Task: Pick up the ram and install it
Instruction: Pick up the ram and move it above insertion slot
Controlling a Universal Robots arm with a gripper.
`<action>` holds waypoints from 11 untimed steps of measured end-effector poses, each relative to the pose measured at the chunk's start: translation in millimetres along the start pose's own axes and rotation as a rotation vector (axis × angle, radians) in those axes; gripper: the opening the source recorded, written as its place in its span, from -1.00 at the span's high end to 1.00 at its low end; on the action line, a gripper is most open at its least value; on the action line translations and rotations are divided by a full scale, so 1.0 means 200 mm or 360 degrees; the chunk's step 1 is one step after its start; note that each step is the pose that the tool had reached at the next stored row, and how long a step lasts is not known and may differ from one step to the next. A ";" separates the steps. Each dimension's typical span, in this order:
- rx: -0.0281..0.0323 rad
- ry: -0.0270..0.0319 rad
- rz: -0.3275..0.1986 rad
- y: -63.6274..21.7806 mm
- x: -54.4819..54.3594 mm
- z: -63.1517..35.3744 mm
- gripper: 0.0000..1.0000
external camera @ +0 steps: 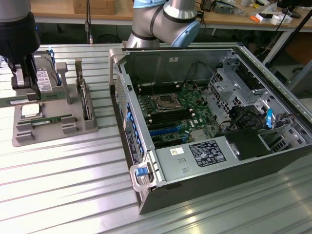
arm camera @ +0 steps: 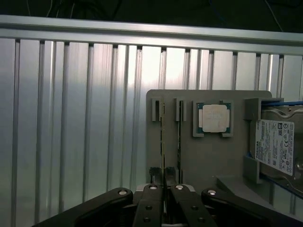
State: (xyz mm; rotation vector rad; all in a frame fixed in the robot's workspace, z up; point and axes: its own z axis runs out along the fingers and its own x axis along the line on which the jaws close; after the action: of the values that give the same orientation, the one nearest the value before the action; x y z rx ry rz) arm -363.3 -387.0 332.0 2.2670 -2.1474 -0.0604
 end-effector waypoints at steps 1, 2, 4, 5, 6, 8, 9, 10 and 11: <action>-0.00002 0.00001 0.0000 0.000 0.00 -0.004 0.73; -0.00001 0.00001 0.0000 0.000 0.00 -0.010 0.73; -0.00001 0.00001 0.0000 0.001 0.00 -0.029 0.73; -0.00001 0.00001 0.0000 0.002 0.00 -0.039 0.73; -0.00002 0.00001 0.0000 0.002 0.00 -0.049 0.73; -0.00001 0.00001 0.0000 0.003 0.00 -0.070 0.73; 0.00000 0.00000 0.0000 0.003 0.00 -0.077 0.73; -0.00001 0.00001 0.0000 0.003 0.00 -0.082 0.73; 0.00001 0.00000 0.0000 0.004 0.00 -0.089 0.73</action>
State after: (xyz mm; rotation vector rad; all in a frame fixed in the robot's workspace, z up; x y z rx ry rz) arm -363.3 -387.0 349.8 2.2671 -2.1475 -0.0603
